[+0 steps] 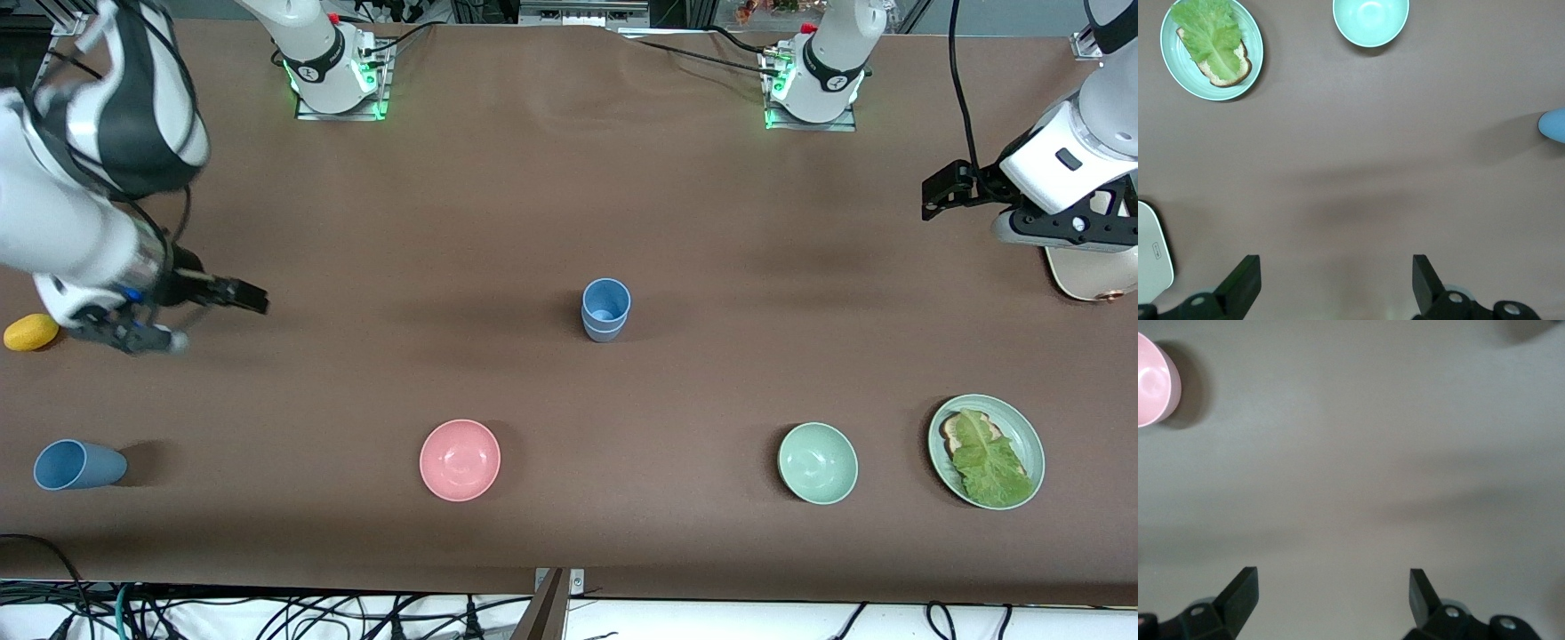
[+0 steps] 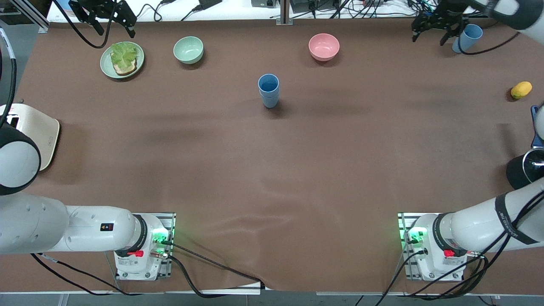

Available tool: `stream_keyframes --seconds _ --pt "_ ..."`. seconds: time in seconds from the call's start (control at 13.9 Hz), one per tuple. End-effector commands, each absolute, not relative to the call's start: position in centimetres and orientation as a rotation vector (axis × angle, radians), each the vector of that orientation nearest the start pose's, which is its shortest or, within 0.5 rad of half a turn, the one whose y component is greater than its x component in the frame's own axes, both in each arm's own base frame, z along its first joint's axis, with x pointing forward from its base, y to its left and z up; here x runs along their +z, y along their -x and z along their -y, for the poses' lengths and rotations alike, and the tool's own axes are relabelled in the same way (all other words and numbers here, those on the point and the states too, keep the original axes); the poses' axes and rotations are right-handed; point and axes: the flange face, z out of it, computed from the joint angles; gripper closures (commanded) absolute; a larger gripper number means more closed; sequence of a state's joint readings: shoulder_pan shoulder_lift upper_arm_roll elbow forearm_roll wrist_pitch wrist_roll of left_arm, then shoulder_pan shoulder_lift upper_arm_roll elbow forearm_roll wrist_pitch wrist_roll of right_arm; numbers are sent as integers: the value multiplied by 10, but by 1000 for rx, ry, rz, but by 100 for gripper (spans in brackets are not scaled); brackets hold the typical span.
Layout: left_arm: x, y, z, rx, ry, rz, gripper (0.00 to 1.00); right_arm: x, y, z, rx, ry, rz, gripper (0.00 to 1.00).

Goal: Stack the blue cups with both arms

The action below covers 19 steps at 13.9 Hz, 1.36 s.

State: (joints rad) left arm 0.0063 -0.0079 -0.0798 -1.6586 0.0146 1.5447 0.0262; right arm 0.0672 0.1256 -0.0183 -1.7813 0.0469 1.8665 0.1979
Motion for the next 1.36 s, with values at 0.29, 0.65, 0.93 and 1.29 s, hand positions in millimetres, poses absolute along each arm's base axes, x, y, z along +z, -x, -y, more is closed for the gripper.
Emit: stream_keyframes --seconds 0.29,0.65,0.93,1.29 --pt "591 -544 38 169 3100 -188 0 573 -520 -5 162 3127 -171 0" --pt "591 -544 38 171 3100 -188 0 579 -530 6 121 3117 -199 0" --pt "591 -544 37 171 3100 -186 0 577 -533 6 121 3114 -221 0" --pt "592 -544 35 166 3101 -181 0 578 -534 6 95 3116 -219 0"
